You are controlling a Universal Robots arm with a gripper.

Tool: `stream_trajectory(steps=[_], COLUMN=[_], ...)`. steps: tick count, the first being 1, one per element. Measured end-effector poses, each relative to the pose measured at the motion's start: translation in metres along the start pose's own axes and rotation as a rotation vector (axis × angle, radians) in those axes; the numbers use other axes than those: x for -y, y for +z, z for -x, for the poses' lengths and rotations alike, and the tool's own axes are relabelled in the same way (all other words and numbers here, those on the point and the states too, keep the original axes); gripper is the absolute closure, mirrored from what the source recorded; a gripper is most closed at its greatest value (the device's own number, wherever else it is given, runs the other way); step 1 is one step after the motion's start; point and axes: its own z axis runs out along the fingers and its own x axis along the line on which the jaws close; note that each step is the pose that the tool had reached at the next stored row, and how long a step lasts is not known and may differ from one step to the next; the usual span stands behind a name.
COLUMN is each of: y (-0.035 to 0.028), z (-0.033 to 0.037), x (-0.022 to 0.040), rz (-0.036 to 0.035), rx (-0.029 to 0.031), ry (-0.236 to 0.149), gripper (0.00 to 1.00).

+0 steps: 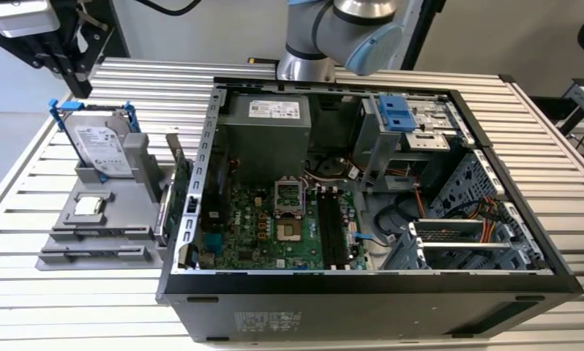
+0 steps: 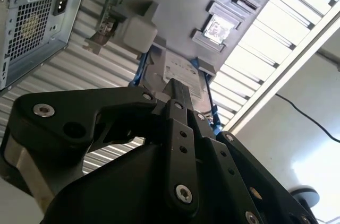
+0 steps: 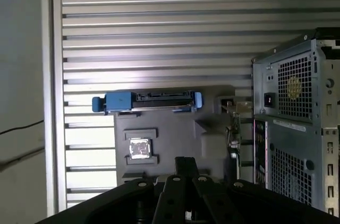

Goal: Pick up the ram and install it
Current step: 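Reach for the ram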

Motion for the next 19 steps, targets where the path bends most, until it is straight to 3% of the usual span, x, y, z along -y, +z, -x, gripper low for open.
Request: stream_trajectory(steps=[19], y=[0.0000], z=[-0.0108], x=[0.0004], rz=[0.0010], rx=[-0.0021], ry=[-0.033], gripper=[1.00])
